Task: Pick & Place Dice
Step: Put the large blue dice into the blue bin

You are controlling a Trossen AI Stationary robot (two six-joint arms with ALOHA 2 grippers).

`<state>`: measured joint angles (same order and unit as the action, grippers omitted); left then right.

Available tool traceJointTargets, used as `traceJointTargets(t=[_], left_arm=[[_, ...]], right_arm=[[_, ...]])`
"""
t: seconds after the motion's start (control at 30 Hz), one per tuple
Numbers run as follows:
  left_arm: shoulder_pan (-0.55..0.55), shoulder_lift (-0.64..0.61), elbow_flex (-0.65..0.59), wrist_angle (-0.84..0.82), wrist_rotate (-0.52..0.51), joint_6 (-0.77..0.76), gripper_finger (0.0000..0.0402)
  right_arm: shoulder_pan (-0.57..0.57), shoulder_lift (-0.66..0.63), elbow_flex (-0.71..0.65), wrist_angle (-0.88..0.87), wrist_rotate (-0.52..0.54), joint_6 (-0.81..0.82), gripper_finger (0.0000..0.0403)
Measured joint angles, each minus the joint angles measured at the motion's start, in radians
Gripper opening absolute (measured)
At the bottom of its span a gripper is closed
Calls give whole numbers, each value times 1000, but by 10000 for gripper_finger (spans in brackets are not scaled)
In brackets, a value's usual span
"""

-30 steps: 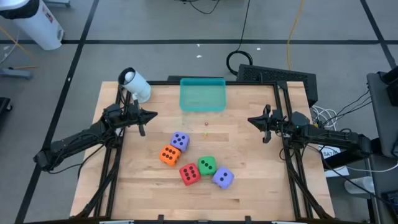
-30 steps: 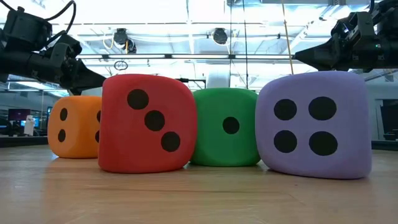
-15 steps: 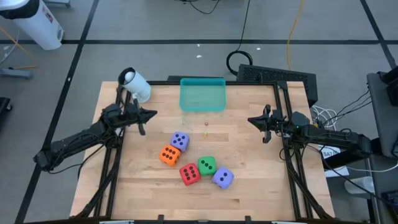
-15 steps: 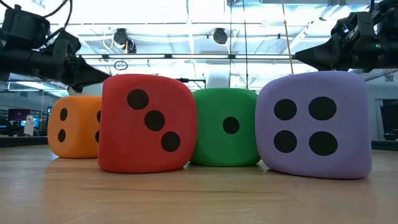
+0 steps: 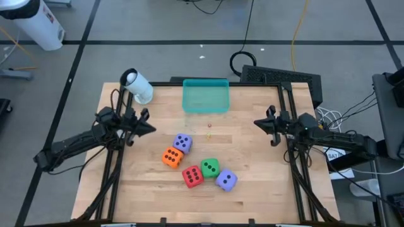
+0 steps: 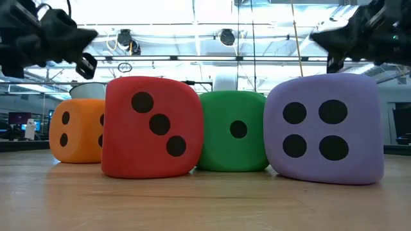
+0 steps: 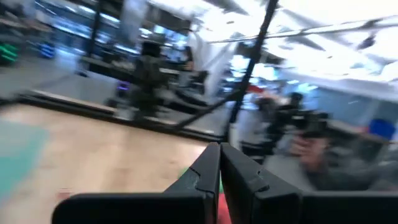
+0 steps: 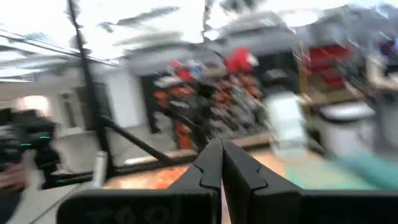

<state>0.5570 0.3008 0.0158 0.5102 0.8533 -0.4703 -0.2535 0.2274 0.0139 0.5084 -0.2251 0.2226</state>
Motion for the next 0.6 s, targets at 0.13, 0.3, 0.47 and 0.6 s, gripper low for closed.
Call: traceJointTargets(t=[0.13,0.3,0.47,0.6], left_arm=[[-86,0,2,-7,-58,24,21],[-152,0,44,-106,-200,81,21],[-191,4,171,-405,-463,232,21],[-227,53,243,-538,-698,349,21]], right_arm=[[0,8,0,124,-81,-2,0],[1,44,0,130,-18,6,0],[1,118,0,106,94,-26,0],[0,179,0,103,142,-32,0]])
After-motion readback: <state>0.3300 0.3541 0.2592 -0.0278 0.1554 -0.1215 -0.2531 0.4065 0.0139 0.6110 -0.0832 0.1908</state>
